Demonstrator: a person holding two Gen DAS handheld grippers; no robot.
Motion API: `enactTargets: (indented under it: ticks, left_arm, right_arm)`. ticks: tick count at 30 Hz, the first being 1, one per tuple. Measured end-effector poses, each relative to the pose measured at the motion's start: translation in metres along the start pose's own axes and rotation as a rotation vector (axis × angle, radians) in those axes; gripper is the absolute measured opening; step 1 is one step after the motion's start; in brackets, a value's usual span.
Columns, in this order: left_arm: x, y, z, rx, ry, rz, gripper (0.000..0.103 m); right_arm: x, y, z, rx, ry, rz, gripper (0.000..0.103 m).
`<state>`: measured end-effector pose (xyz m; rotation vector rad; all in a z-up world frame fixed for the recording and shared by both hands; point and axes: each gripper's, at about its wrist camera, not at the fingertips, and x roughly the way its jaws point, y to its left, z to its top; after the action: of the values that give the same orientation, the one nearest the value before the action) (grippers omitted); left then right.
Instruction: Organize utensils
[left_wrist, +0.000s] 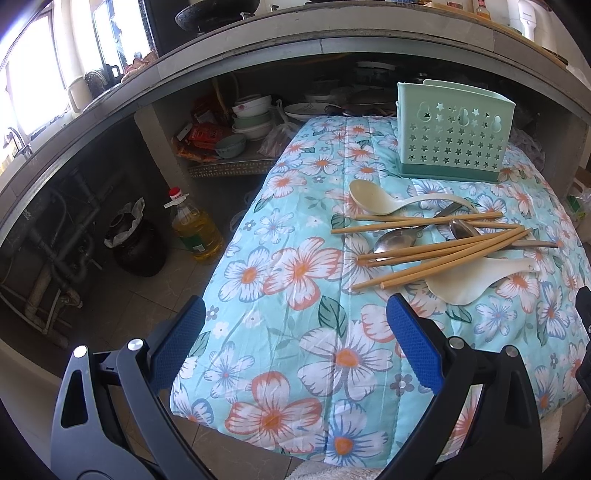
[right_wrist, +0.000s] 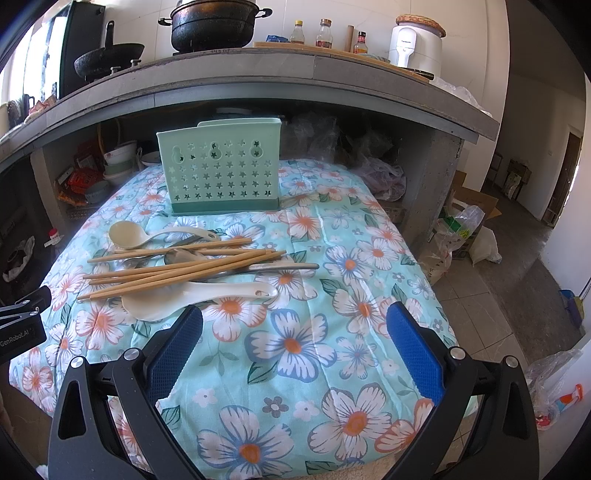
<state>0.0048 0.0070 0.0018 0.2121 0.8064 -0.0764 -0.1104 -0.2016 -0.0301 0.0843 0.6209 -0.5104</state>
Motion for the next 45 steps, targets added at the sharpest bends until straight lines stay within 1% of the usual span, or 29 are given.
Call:
enactTargets:
  ticks: [13, 21, 26, 29, 34, 39, 45]
  left_arm:
    - [0.0, -0.001, 0.0, 0.002, 0.0, 0.0, 0.094]
    - [0.002, 0.005, 0.0, 0.006, 0.002, -0.004, 0.094]
    - [0.004, 0.009, 0.001, -0.004, -0.012, -0.041, 0.094]
    - [0.01, 0.006, 0.004, -0.012, -0.021, -0.075, 0.094]
    - [0.019, 0.008, 0.013, -0.016, -0.02, -0.179, 0.094]
    - [0.027, 0.013, 0.023, -0.048, -0.037, -0.302, 0.094]
    - [0.044, 0.012, 0.034, -0.084, -0.008, -0.427, 0.094]
  right_arm:
    - [-0.003, -0.003, 0.002, 0.0, -0.001, 0.002, 0.097]
    - [-0.005, -0.006, 0.002, 0.004, -0.013, -0.003, 0.097]
    - [-0.006, -0.006, 0.001, 0.009, -0.027, -0.001, 0.097]
    - [-0.007, -0.008, 0.0, 0.012, -0.039, -0.003, 0.097]
    - [-0.007, -0.006, 0.0, -0.002, -0.061, -0.008, 0.097]
    - [-0.003, -0.001, -0.001, -0.003, -0.059, 0.039, 0.097]
    - [0.004, 0.011, -0.005, -0.044, -0.064, 0.082, 0.097]
